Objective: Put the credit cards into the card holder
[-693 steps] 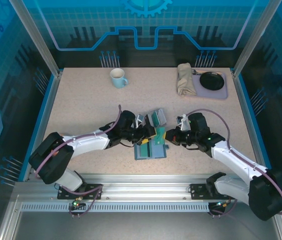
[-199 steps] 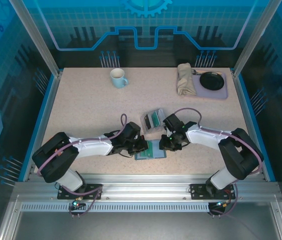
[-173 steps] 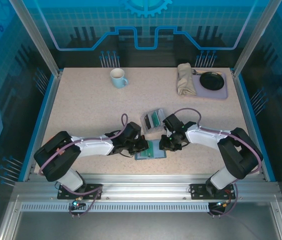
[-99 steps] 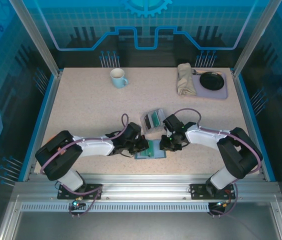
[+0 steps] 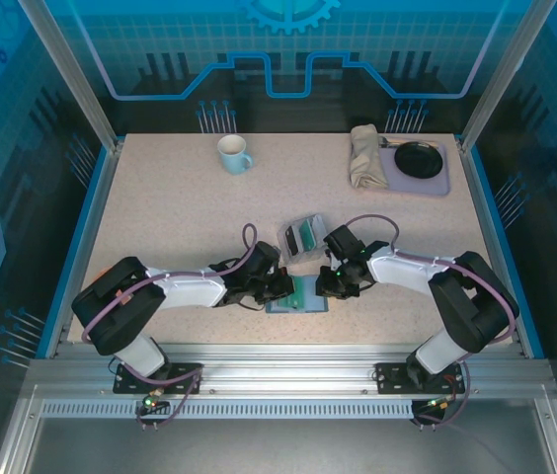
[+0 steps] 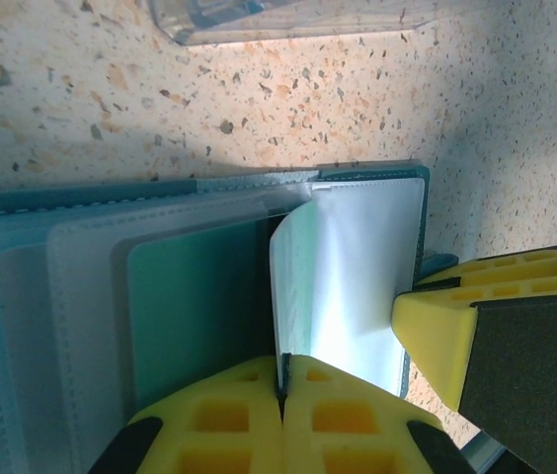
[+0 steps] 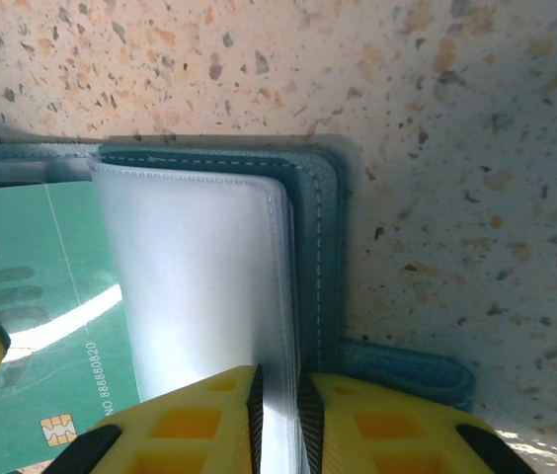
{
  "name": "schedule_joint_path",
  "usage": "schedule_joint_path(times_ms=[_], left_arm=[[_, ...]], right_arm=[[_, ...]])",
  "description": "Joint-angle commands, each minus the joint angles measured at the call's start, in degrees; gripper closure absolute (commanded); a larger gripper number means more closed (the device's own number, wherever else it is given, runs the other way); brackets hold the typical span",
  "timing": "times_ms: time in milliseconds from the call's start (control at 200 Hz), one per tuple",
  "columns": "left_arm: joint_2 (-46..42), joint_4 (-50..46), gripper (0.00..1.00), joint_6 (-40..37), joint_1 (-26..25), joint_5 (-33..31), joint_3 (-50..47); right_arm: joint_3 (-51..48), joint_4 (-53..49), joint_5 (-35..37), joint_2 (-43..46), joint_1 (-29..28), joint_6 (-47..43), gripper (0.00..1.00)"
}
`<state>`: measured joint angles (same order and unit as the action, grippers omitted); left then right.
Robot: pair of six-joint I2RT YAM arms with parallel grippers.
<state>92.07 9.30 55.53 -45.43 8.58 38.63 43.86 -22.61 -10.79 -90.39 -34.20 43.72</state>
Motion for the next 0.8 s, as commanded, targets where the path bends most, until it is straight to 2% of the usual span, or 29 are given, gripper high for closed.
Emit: schedule_joint_path(times_ms=[0,210,415,665,795], left_arm=[[2.06,2.63,0.99,-2.51,-2.39,1.23,-0.40],[-0.54,11.58,0.98,-2.67,-2.54,0.32,-4.46],[1.20,10.47,0.98,-3.76,-2.55,-0.12,-3.48],[3.29,10.41,0.97,-1.65,-2.69,-0.96,-4.60],[2.47,5.96,0.95,-0.25,-2.69,-3.60,-3.98]], right_arm=[[-3.33,4.18,-0.51,-4.71,-0.35,0.84,0.79],[-4.09,4.81,-1.64,-3.97,0.44,1.32,0.79],[-4.35,5.12,-2.61,-3.48,1.32,1.28,0.79],[-4.07,4.39,-2.60,-2.87,1.59,1.27,0.79],[-3.88,3.40,-2.16,-1.82,1.61,1.10,0.78]])
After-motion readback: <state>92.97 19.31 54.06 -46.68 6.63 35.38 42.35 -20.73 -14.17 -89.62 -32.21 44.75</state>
